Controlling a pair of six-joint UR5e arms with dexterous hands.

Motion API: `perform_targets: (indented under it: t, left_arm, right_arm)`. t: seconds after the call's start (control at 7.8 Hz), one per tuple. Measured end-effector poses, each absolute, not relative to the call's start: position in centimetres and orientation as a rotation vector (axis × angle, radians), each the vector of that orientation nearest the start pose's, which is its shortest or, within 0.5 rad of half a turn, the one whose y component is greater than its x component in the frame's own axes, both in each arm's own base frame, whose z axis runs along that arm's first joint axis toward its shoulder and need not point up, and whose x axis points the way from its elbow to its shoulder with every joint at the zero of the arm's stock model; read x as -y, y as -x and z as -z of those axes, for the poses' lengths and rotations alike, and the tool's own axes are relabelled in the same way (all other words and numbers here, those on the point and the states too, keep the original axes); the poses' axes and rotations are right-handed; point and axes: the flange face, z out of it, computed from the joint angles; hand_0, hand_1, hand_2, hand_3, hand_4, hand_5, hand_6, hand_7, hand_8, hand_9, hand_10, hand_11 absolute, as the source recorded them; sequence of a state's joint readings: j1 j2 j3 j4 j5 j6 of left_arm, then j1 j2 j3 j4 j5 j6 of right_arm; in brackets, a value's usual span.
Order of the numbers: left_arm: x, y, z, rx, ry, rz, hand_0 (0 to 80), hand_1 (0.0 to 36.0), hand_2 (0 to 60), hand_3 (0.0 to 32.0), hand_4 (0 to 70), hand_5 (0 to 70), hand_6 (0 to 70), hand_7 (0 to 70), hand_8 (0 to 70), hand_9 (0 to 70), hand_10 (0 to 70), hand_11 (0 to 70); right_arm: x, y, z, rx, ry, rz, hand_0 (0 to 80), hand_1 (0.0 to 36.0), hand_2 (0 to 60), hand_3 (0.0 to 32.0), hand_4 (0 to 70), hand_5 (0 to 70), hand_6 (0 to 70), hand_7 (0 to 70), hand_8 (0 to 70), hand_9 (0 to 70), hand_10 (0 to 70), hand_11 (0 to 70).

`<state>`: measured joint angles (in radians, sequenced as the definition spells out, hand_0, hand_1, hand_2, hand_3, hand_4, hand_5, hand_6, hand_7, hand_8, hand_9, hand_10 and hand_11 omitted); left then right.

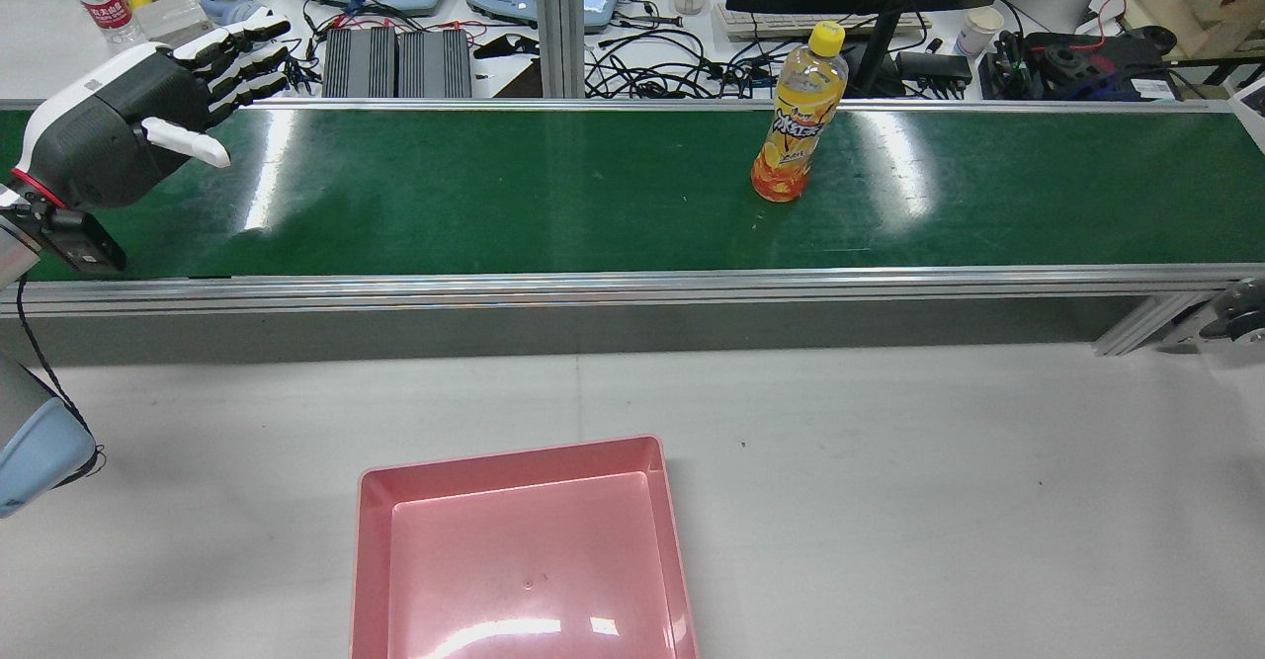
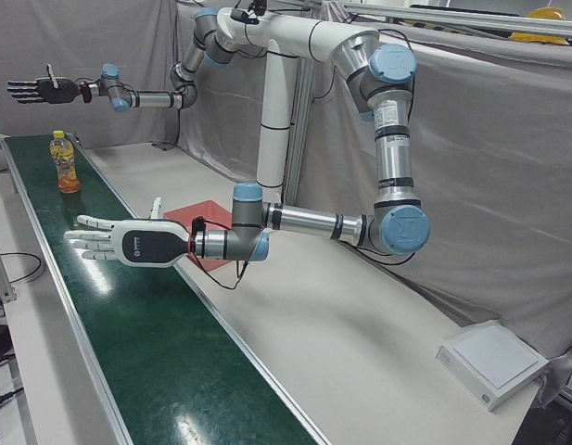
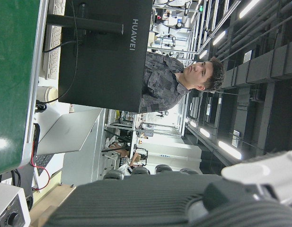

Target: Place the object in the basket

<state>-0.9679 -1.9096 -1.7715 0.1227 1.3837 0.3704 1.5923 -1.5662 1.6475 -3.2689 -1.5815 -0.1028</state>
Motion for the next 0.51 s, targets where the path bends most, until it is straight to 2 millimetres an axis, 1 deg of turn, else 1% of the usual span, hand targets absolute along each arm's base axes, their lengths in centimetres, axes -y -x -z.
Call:
perform_targets:
  t: [0.51]
  left_arm:
    - [58.71,-21.7,-41.21,-2.357,0.132,1.457,50.9,6.5,0.0,3.4,12.8,14.2,0.0,0.0,6.7,6.9,5.9,9.6]
  right_arm:
    - [48.48,-14.27,-65.98,-2.213,0.126,2.319,0.0,0.0,0.0,0.0,0.0,0.0,0.0,0.0,0.0,0.0,0.0,0.0]
